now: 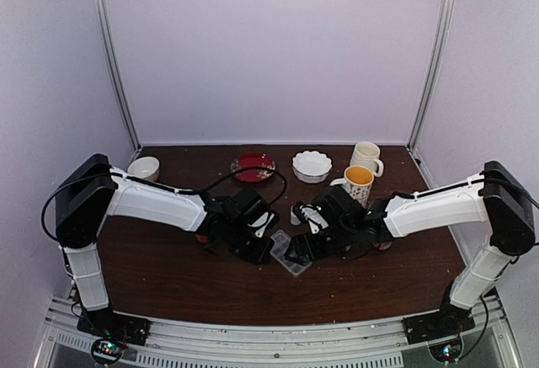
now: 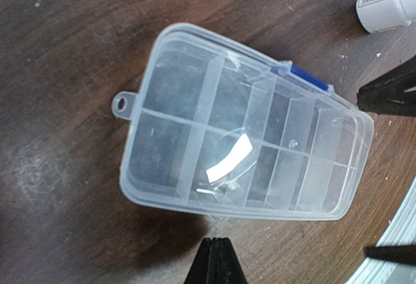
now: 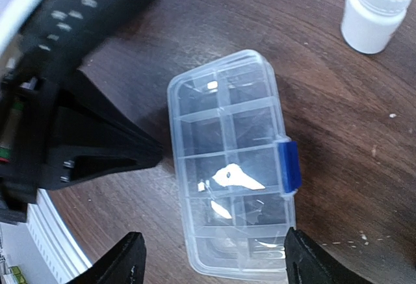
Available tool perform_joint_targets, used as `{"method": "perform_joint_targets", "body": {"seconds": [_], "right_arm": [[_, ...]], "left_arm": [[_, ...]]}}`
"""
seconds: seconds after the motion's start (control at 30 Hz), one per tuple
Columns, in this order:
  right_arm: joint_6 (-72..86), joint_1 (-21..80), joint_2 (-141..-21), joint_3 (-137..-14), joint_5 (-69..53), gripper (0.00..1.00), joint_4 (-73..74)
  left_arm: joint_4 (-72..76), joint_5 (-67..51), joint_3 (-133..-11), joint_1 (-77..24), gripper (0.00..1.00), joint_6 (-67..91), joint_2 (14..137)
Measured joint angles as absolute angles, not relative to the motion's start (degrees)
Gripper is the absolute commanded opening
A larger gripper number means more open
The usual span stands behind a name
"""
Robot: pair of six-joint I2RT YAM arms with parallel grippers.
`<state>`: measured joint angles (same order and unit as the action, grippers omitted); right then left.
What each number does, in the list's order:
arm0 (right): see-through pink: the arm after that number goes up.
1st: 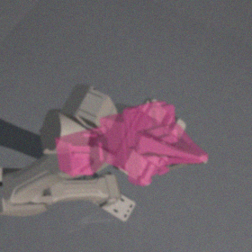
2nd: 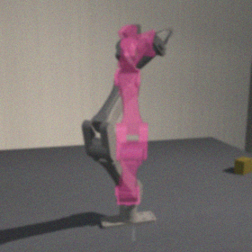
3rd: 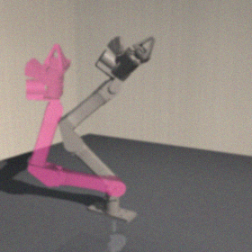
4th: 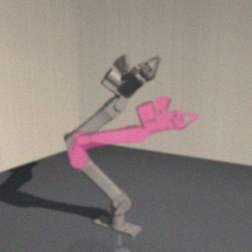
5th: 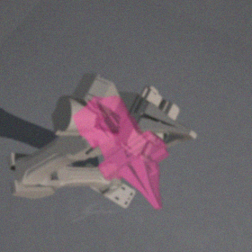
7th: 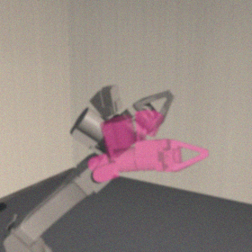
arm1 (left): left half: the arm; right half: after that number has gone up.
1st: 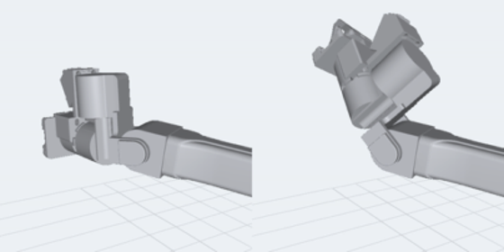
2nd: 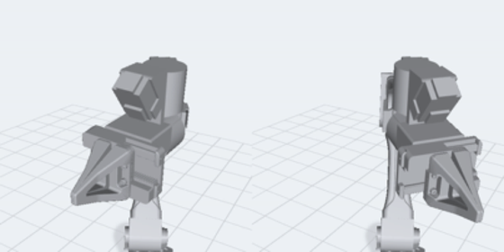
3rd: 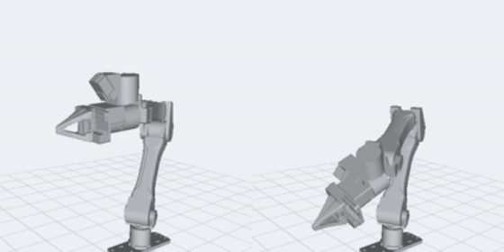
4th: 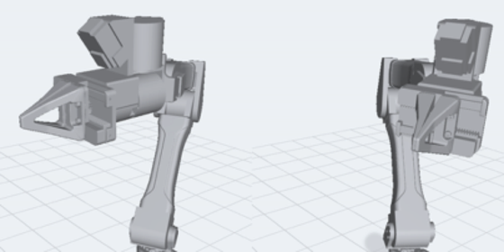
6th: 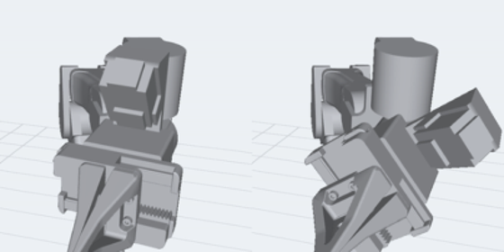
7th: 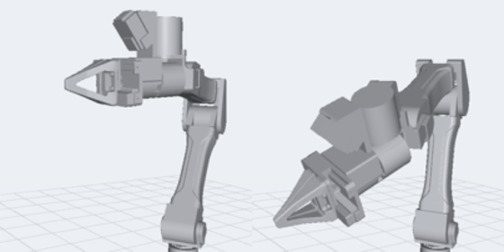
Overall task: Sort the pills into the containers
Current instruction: Adjust the pill container at the center of the board.
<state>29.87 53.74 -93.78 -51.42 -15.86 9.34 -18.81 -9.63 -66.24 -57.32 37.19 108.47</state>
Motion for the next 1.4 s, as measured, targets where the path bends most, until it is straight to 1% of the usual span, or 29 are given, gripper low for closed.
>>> {"method": "perform_joint_targets", "body": {"seconds": [0.3, 0.47, 0.57, 0.7, 0.8, 0.93, 1.2, 1.4], "right_arm": [[31.9, 54.37, -93.97, -50.59, -18.59, 0.73, 5.58], [33.19, 54.37, -92.14, -48.82, -19.59, 0.74, 4.54], [33.1, 54.37, -90.7, -48.8, -17.91, 0.75, 5.37], [32.34, 54.35, -90.5, -49.69, -13.08, 0.73, 8.51], [31.62, 54.35, -92.29, -51.53, -9.34, 0.73, 11.2], [31.4, 54.26, -94.52, -52.36, -7.66, 0.75, 12.21], [32.97, 54.28, -95.72, -52.34, -12.1, 0.75, 10.72], [35.14, 54.59, -92.64, -51.46, -16.23, 0.74, 7.62]], "left_arm": [[-16.4, -12.05, -68.69, -56.31, 0.0, 37.12, 112.66], [-16.23, -12.16, -69.12, -55.11, 0.0, 37.01, 113.08], [-16.12, -12.03, -69.12, -54.39, 0.0, 36.99, 113.08], [-15.92, -11.6, -69.12, -53.6, 0.0, 36.84, 113.12], [-15.49, -11.51, -69.25, -53.43, 0.0, 36.64, 113.3], [-14.39, -11.66, -70.61, -53.41, 0.0, 36.56, 114.63], [-12.91, -13.17, -72.71, -53.15, 0.0, 36.56, 116.64], [-12.75, -14.31, -72.88, -52.9, 0.0, 36.58, 116.9]]}}
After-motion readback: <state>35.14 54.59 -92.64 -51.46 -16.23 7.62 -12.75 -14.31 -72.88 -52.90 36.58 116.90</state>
